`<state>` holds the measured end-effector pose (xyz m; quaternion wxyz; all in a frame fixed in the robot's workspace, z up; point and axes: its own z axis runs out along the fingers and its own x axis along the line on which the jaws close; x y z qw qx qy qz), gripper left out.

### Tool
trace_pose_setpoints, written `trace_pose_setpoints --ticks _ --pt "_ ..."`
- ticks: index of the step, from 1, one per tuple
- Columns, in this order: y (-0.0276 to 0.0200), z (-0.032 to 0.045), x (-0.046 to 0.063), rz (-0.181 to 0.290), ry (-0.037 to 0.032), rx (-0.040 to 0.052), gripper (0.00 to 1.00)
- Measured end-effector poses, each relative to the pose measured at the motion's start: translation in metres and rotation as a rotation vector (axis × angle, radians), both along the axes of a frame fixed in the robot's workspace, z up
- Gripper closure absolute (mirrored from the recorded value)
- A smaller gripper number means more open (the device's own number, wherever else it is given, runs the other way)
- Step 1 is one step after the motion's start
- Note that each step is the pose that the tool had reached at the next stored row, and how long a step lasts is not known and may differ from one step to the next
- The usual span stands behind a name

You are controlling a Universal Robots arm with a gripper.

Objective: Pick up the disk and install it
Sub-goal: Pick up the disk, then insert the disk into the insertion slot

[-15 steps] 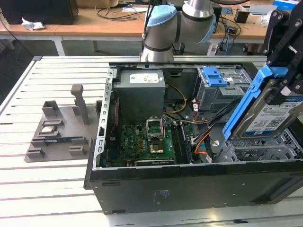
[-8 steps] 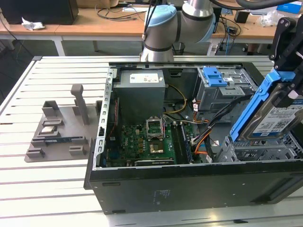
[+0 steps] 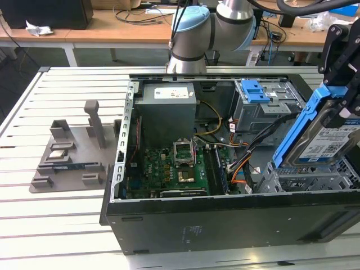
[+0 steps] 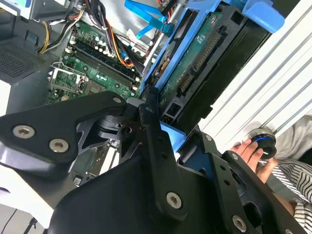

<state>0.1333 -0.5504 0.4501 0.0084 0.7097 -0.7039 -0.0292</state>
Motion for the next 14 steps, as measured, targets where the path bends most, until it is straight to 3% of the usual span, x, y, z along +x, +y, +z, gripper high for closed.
trace_pose_setpoints --ticks 14 --pt "0.0006 -0.0038 0.0027 -0.001 0.0000 -0.0011 0.64"
